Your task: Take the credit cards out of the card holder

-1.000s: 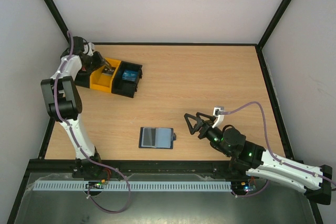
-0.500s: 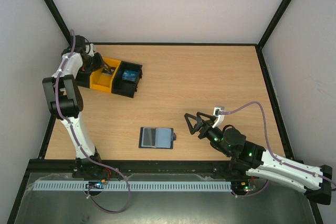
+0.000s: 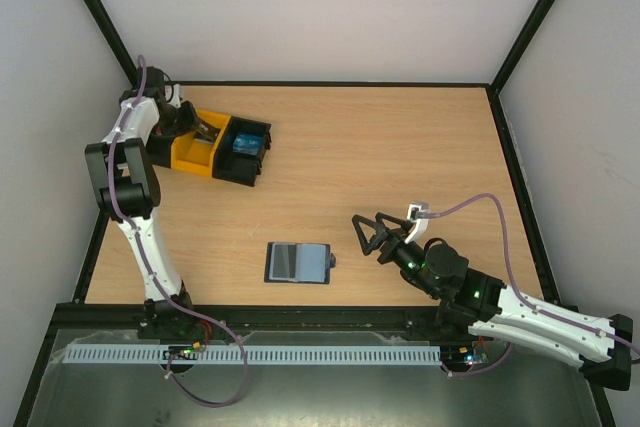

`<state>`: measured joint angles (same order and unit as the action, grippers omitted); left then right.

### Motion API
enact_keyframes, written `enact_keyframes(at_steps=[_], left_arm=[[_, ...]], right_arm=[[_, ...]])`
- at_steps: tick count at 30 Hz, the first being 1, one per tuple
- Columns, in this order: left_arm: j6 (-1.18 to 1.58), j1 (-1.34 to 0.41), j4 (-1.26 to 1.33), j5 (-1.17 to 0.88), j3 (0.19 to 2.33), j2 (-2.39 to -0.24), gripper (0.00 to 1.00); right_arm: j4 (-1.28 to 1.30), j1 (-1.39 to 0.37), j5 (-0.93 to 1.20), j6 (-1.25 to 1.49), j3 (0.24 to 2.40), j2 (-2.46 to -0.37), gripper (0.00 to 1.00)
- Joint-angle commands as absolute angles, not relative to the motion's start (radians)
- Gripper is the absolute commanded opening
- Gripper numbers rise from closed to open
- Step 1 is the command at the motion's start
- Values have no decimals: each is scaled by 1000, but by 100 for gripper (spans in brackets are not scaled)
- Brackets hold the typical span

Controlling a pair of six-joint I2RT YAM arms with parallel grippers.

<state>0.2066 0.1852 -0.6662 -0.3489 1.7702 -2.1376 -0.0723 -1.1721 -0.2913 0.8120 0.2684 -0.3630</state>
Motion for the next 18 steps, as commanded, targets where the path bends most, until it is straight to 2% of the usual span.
enact_keyframes(at_steps=[1, 6, 11, 18], left_arm=[[184, 173, -707, -348, 1812, -2169, 3], [181, 170, -713, -314, 1830, -2182, 3], [186, 163, -715, -296, 1844, -2189, 8], [186, 158, -733, -256, 1879, -2207, 10]], right_arm=[[-90, -1179, -312, 797, 306, -378, 98], [-90, -1178, -314, 795, 309, -384, 98], [-92, -1178, -320, 801, 306, -382, 98], [-87, -1178, -320, 800, 308, -373, 98]])
